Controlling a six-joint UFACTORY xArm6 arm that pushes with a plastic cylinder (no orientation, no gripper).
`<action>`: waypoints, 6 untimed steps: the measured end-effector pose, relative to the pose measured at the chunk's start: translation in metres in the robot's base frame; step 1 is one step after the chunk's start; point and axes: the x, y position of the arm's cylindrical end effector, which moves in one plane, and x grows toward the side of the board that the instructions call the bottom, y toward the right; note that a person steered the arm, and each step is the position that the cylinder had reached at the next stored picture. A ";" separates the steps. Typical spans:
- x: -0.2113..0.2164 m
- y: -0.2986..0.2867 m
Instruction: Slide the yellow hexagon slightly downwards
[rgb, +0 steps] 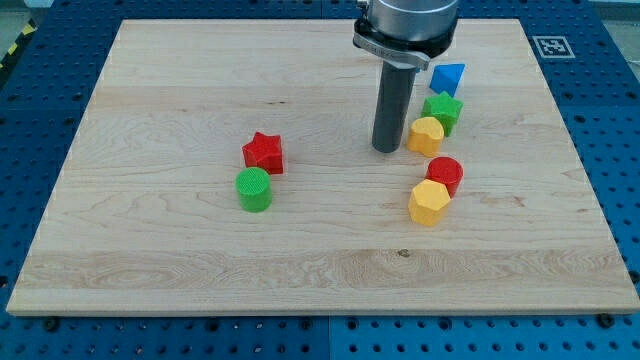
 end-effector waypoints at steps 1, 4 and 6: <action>0.000 0.009; 0.007 0.051; 0.062 0.020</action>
